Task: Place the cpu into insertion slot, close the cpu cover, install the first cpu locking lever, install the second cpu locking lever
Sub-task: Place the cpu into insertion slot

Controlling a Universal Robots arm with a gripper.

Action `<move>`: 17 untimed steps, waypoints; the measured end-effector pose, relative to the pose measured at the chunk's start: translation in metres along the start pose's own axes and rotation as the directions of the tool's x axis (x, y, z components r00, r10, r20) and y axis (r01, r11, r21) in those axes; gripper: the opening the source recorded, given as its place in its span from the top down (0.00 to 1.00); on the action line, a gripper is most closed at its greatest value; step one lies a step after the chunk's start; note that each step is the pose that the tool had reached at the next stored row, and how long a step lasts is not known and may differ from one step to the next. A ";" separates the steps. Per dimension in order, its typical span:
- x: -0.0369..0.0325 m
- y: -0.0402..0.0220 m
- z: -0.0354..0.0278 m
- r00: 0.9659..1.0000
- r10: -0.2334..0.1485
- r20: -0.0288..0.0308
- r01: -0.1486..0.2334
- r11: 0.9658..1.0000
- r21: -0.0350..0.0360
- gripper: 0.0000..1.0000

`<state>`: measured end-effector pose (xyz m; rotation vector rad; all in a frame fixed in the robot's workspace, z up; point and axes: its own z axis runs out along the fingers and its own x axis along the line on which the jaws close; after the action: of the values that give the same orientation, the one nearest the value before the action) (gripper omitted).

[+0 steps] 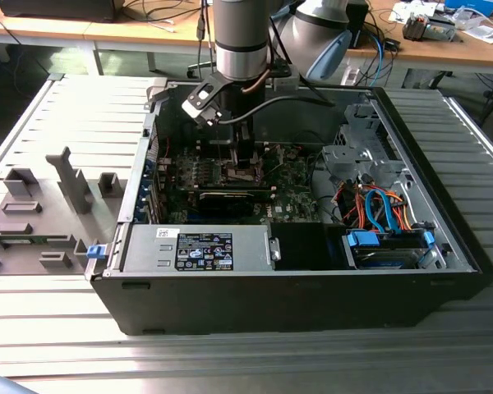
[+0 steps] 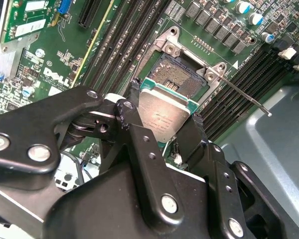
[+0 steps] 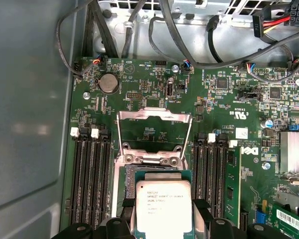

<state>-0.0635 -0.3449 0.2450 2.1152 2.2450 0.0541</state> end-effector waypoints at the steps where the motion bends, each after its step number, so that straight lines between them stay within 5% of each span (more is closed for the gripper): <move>1: 0.0000 0.0000 0.0001 1.000 0.000 0.000 0.000 1.000 0.000 0.46; 17: 0.0034 0.0003 0.0036 1.000 0.017 0.002 -0.017 1.000 0.000 0.46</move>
<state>-0.0632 -0.3415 0.2414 2.1336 2.2266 0.0530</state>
